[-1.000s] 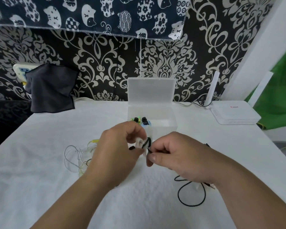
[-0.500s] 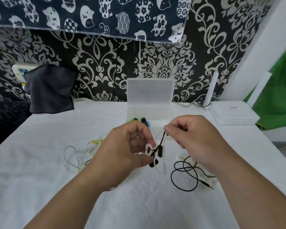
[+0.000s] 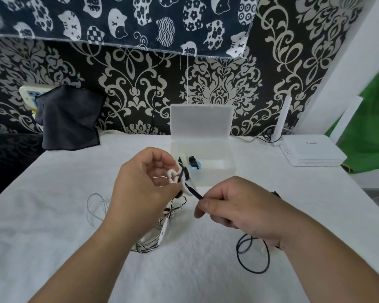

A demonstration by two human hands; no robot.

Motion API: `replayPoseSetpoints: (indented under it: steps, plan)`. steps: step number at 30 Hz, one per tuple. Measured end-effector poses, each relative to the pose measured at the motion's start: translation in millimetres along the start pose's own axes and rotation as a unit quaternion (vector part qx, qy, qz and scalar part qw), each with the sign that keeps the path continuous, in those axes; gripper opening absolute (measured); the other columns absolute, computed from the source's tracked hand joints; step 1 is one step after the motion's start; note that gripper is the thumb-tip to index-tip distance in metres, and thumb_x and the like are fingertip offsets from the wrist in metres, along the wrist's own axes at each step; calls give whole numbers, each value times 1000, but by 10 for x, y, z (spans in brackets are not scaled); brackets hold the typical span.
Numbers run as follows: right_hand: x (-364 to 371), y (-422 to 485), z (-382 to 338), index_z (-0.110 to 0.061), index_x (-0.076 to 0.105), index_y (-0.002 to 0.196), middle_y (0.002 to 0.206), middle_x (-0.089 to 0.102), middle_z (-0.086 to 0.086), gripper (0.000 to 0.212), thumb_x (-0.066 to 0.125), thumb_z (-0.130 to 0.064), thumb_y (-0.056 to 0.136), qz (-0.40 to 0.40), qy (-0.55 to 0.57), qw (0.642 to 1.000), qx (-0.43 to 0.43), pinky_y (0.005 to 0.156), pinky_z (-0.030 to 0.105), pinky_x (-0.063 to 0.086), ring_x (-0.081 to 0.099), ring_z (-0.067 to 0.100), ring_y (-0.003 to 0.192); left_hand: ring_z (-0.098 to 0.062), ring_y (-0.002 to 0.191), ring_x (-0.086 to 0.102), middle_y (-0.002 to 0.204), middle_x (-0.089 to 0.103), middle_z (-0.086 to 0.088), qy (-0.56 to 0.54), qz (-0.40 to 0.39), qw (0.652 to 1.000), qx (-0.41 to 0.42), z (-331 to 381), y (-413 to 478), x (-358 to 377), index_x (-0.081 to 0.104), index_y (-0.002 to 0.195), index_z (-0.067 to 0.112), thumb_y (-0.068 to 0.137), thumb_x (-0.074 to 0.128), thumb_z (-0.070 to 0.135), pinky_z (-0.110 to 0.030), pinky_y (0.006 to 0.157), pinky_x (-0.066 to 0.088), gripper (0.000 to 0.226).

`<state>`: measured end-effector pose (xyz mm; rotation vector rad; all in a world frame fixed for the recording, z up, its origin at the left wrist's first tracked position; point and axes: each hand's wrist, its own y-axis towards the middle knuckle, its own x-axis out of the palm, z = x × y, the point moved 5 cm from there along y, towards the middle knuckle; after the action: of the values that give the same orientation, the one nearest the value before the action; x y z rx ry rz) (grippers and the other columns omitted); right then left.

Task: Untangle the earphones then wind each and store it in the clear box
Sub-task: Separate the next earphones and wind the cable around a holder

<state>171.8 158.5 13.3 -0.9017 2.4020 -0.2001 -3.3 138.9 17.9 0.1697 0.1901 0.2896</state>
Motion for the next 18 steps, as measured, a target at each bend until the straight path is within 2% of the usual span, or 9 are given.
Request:
replayPoseSetpoints:
  steps: [3, 7, 9, 10, 12, 14, 18]
  plan:
    - [-45, -37, -57, -18, 77, 82, 53, 40, -13, 24, 60, -29, 97, 18, -3, 999, -29, 54, 18, 32, 37, 5, 50, -10, 69, 65, 79, 70, 9, 116, -4, 992, 41, 40, -17, 5, 63, 81, 29, 68, 76, -13, -20, 65, 54, 46]
    - [-186, -48, -121, -17, 76, 76, 45, 42, -9, 20, 65, -22, 93, 108, 19, 991, -80, 47, 15, 28, 33, 4, 46, -13, 73, 65, 78, 68, 12, 188, -84, 975, 80, 86, -83, 137, 62, 80, 31, 66, 74, -7, -19, 67, 52, 42]
    - [-268, -65, -136, -15, 75, 75, 52, 54, 4, 19, 67, -19, 91, 158, 6, 982, -102, 48, 16, 30, 38, 6, 48, -14, 71, 65, 77, 68, 10, 172, -118, 975, 74, 99, -114, 187, 62, 79, 29, 66, 72, -10, -21, 67, 53, 42]
    - [-305, -72, -136, -14, 74, 73, 54, 56, 3, 19, 69, -19, 90, 183, -3, 977, -110, 48, 15, 31, 39, 5, 49, -14, 70, 65, 76, 69, 8, 152, -136, 977, 63, 105, -125, 211, 63, 80, 26, 67, 70, -13, -23, 67, 54, 42]
    - [-361, -69, -124, -15, 70, 69, 49, 50, -10, 20, 72, -19, 89, 222, -15, 967, -121, 49, 12, 33, 40, 2, 46, -15, 71, 66, 77, 70, 4, 92, -172, 980, 34, 108, -139, 244, 64, 82, 19, 67, 69, -18, -25, 69, 55, 41]
    - [-405, -59, -98, -17, 70, 69, 49, 49, -16, 19, 73, -21, 88, 245, -6, 962, -118, 50, 11, 35, 42, 2, 48, -13, 69, 64, 77, 70, 1, 23, -205, 978, 8, 104, -136, 262, 64, 84, 13, 65, 69, -23, -21, 66, 53, 41]
    - [-400, -31, -35, -19, 71, 73, 44, 40, -15, 22, 67, -27, 93, 225, 23, 970, -86, 46, 12, 29, 35, 4, 42, -12, 66, 58, 79, 67, -3, -80, -240, 967, -14, 90, -135, 270, 63, 85, 8, 61, 69, -16, -20, 61, 48, 34]
